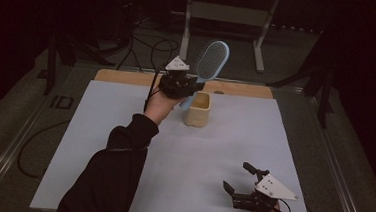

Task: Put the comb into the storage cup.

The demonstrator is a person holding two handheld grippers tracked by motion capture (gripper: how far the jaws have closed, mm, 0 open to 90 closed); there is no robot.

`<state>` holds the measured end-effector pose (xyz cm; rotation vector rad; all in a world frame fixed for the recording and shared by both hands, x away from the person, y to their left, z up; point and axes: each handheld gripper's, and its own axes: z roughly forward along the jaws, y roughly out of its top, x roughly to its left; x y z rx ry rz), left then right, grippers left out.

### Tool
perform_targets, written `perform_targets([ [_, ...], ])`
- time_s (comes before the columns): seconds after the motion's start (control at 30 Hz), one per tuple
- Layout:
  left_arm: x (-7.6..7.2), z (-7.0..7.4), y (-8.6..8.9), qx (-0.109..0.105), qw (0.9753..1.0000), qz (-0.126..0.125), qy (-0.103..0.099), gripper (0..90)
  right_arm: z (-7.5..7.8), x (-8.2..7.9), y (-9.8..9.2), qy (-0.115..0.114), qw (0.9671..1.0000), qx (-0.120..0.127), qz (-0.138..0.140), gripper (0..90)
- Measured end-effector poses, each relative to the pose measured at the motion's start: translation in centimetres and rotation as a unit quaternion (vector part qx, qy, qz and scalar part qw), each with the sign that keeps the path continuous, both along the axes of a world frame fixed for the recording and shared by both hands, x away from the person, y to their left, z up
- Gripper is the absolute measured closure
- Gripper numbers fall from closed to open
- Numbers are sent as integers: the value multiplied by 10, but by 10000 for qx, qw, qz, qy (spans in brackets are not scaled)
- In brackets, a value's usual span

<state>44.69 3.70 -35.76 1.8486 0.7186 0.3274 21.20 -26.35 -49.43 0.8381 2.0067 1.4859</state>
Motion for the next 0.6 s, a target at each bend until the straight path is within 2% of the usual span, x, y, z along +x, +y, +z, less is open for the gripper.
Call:
perform_targets([
  [0.03, 2, 0, -1, -32, 10000, -47, 15, 701, 0, 0, 0, -2, 10000, 10, 3, 87],
  [0.27, 16, -3, -9, -246, 9997, 27, -13, 701, 0, 0, -1, 1, 10000, 39, 0, 87],
  [0.43, 24, -8, -16, -306, 9995, 49, -88, 701, 0, -1, -1, -4, 10000, 41, 2, 87],
  [0.53, 29, -12, -18, -422, 9991, 75, -53, 701, 0, -1, -1, -6, 10000, 45, 7, 87],
  [0.6, 32, -15, -20, -420, 9990, 106, -54, 701, 1, -1, -1, -1, 10000, 58, 15, 87],
])
